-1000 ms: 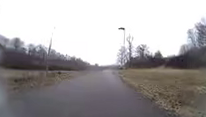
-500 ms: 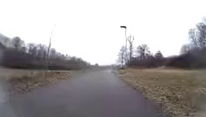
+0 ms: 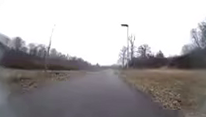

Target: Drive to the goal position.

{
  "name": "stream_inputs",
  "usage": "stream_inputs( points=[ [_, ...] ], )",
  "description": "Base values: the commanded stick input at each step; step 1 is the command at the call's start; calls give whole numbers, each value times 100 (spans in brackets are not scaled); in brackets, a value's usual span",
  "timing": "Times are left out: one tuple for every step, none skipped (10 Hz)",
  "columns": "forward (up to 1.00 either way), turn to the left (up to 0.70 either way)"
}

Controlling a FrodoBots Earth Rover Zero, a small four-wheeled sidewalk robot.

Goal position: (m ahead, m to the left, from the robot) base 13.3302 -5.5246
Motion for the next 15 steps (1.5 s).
stream_inputs(
  points=[
    [70, 0],
    [70, 0],
    [70, 0],
    [70, 20],
    [70, 29],
    [70, 2],
    [70, 0],
    [70, 0],
    [70, 0],
    [70, 0],
    [70, 0],
    [70, 0],
    [70, 0],
    [70, 0],
    [70, 0]
  ],
)
